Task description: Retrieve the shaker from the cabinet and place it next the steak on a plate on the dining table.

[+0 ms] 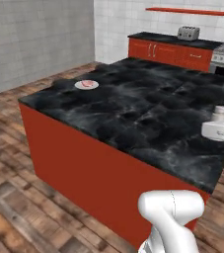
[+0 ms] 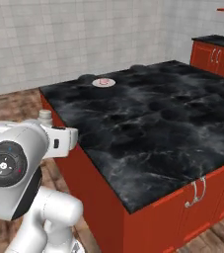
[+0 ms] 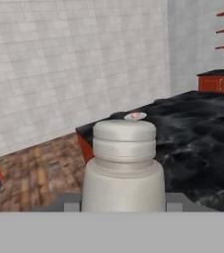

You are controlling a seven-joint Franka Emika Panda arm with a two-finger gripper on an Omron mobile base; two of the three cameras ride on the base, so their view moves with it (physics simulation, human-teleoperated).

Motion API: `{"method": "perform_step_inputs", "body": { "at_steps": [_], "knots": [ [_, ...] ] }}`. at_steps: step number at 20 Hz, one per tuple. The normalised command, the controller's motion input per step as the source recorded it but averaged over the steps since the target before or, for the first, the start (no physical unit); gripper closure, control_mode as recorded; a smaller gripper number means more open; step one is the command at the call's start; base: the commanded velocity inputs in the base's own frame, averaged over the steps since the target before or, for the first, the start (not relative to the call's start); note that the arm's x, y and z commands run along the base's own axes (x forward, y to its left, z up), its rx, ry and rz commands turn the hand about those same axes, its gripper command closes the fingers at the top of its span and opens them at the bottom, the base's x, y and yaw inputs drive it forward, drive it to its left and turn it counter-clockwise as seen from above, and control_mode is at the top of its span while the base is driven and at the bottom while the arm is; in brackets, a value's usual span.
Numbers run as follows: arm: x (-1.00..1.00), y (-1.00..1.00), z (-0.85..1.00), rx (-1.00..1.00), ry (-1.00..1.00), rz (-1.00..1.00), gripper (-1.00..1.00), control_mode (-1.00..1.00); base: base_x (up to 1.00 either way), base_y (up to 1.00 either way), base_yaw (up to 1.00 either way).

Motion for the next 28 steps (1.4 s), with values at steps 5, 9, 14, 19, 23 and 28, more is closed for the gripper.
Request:
{"method": "perform_step_inputs", "body": {
  "at_steps": [5,9,14,19,23,28],
  "knots": [
    [0.0,0.0,0.0,0.0,0.0,0.0,1.0,1.0,-0.05,1.0,-0.11],
    [0.0,0.0,0.0,0.0,0.0,0.0,1.0,1.0,0.59,1.0,-0.11],
    [0.0,0.0,0.0,0.0,0.0,0.0,1.0,1.0,0.99,1.0,-0.11],
    [0.0,0.0,0.0,0.0,0.0,0.0,1.0,1.0,1.0,0.93,-0.07],
    [0.0,0.0,0.0,0.0,0.0,0.0,1.0,1.0,1.0,0.34,0.0],
    [0.0,0.0,0.0,0.0,0.0,0.0,1.0,1.0,1.0,0.09,-0.01]
  ]
}}
